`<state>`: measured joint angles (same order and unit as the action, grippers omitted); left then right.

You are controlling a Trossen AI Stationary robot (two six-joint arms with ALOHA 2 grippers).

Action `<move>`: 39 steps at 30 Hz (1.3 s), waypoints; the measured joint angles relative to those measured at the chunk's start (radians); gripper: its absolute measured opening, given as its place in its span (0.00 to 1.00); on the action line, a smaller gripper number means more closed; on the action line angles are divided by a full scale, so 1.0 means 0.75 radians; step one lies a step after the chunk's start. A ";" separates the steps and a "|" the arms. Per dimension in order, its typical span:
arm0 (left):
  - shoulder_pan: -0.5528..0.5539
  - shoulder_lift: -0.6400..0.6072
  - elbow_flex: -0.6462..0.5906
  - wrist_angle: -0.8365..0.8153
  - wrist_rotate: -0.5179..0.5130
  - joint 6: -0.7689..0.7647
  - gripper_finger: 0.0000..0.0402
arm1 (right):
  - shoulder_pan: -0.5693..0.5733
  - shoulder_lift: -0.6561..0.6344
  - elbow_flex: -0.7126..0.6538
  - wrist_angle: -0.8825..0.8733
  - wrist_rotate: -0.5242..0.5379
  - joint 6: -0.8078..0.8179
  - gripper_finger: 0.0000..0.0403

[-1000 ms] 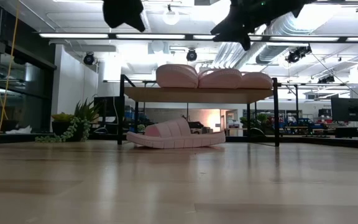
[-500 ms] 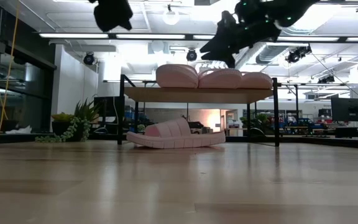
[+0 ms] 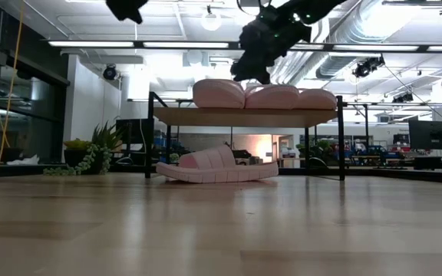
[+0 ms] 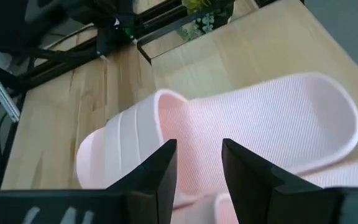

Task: Pick and place slides into the shelf
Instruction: Put the pink slide on the shelf

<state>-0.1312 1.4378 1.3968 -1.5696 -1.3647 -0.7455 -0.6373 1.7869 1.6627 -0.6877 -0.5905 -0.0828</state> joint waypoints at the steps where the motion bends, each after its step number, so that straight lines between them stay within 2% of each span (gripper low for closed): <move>1: 0.008 -0.023 0.000 0.007 0.000 0.019 0.42 | -0.007 0.014 0.028 -0.019 -0.012 -0.007 0.29; 6: 0.009 -0.153 0.001 0.018 -0.001 0.052 0.42 | -0.055 0.042 0.056 -0.041 -0.148 -0.006 0.29; 14: 0.009 -0.258 0.001 0.047 0.010 0.089 0.42 | -0.038 0.098 0.055 -0.087 -0.162 -0.021 0.29; 39: 0.009 -0.273 0.001 0.066 0.019 0.091 0.42 | -0.051 0.154 0.058 -0.074 -0.237 -0.027 0.29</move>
<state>-0.1246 1.2331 1.3975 -1.5203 -1.3502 -0.6773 -0.6758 1.9022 1.7061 -0.7432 -0.7685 -0.1028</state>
